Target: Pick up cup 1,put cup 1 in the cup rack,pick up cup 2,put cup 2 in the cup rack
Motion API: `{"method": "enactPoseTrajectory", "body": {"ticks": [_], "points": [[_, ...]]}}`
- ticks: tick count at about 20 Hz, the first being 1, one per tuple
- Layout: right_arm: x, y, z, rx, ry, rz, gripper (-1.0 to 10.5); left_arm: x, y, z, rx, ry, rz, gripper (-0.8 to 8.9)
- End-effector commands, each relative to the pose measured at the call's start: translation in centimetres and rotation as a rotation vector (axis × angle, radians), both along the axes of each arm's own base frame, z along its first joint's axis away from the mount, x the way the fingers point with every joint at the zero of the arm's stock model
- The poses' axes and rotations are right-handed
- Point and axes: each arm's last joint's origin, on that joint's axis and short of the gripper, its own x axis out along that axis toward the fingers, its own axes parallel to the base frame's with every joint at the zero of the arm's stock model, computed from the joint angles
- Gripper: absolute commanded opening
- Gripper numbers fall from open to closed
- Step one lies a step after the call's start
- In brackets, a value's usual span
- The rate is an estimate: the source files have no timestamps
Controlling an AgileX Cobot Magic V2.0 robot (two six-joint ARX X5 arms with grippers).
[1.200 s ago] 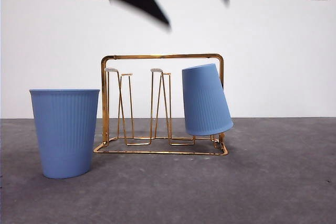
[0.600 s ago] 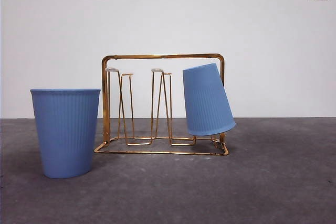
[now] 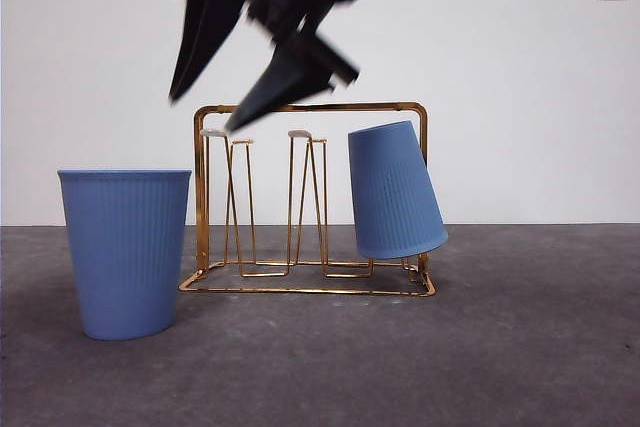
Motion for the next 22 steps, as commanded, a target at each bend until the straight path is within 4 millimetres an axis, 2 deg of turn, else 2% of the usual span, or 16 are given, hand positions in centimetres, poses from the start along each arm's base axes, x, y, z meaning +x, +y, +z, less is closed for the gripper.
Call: {"method": "enactPoseTrajectory", "body": {"ticks": [1, 11, 13, 14, 18, 20, 22], "points": [[0.3, 0.9, -1.4, -0.012, 0.014, -0.017, 2.6, 0.1, -0.1, -0.1, 0.012, 0.004, 0.003, 4.68], [1.7, 2.8, -6.0, -0.074, 0.043, -0.048, 2.3, 0.1, -0.2, -0.2, 0.032, 0.006, -0.005, 4.68], [1.8, 2.9, -6.4, -0.080, 0.048, -0.046, 0.4, 0.1, -0.2, -0.2, 0.033, 0.006, -0.005, 4.68], [1.7, 3.0, -6.3, -0.073, 0.042, -0.041, -0.2, 0.2, -0.2, -0.2, 0.033, 0.007, -0.004, 4.68], [1.5, 3.0, -4.5, -0.038, 0.011, -0.018, -0.1, 0.2, -0.3, -0.2, 0.026, 0.002, -0.004, 4.68], [0.9, 2.3, -2.4, -0.016, -0.032, 0.000, -0.1, 0.3, -0.4, 0.1, -0.001, -0.021, -0.005, 4.68], [0.0, 1.0, 0.8, 0.002, -0.110, -0.004, -0.1, 0.5, -0.7, 0.6, -0.030, -0.066, -0.017, 4.68]]}}
